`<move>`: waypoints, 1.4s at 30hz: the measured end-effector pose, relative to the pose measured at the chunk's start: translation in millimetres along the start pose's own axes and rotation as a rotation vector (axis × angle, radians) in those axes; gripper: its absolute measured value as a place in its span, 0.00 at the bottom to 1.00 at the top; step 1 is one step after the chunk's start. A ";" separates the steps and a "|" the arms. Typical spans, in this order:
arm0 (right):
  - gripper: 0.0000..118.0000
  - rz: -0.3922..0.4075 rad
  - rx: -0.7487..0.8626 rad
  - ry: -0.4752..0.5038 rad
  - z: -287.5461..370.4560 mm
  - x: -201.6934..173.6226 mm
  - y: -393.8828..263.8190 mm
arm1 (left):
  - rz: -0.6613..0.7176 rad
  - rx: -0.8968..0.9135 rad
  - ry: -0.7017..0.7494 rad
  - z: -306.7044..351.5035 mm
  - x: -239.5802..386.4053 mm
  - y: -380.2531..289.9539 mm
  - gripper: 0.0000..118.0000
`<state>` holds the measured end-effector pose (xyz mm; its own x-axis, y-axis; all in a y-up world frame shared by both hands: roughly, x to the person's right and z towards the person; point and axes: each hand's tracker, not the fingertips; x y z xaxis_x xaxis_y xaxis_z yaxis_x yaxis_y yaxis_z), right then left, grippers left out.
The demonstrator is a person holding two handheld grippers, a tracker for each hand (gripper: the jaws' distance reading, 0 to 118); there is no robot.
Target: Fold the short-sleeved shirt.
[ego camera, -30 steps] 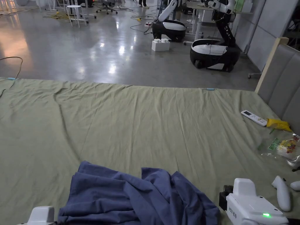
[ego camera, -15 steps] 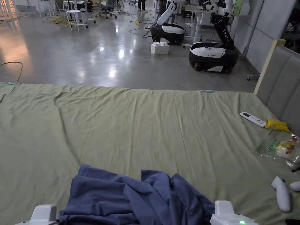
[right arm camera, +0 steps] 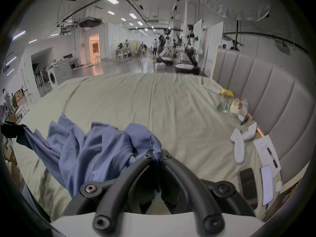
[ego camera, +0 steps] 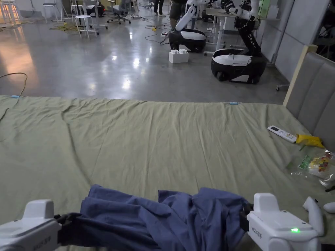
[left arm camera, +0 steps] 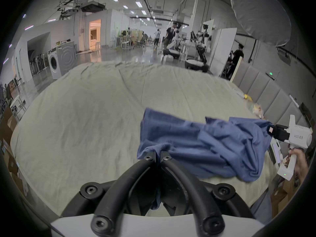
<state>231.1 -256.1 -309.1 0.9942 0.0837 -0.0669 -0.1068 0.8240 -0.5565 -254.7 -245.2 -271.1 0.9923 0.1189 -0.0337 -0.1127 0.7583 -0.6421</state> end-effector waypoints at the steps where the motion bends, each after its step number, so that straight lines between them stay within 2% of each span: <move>1: 0.04 -0.001 0.017 -0.003 5.0 1.4 7.3 | -0.005 0.022 0.004 4.8 -0.1 9.3 0.03; 4: 0.04 0.008 0.066 -0.031 17.8 7.3 27.7 | -0.025 0.071 -0.004 18.3 -0.7 37.0 0.03; 7: 0.04 -0.025 0.105 -0.031 30.2 17.3 48.4 | -0.028 0.127 0.001 32.1 -4.5 65.6 0.03; 19: 0.04 -0.057 0.292 -0.064 71.7 37.6 138.2 | -0.065 0.281 0.031 69.9 -13.3 150.1 0.01; 24: 0.04 -0.038 0.349 -0.080 77.3 38.3 171.1 | -0.066 0.315 0.036 76.0 -11.0 173.8 0.01; 32: 0.04 -0.065 0.380 -0.099 65.4 50.1 215.2 | -0.003 0.354 0.031 71.7 -23.1 217.8 0.01; 36: 0.04 -0.005 0.410 -0.122 51.3 42.3 234.7 | -0.032 0.359 0.063 59.0 -19.4 242.4 0.01; 42: 0.04 -0.010 0.445 -0.142 34.1 35.9 276.1 | -0.031 0.384 0.095 47.0 -18.7 285.3 0.01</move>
<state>237.6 -6.5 -436.9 0.9899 0.1248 0.0675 -0.1140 0.9828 -0.1452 -307.8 -0.9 -417.7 0.9938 0.0461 -0.1013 -0.0757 0.9473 -0.3113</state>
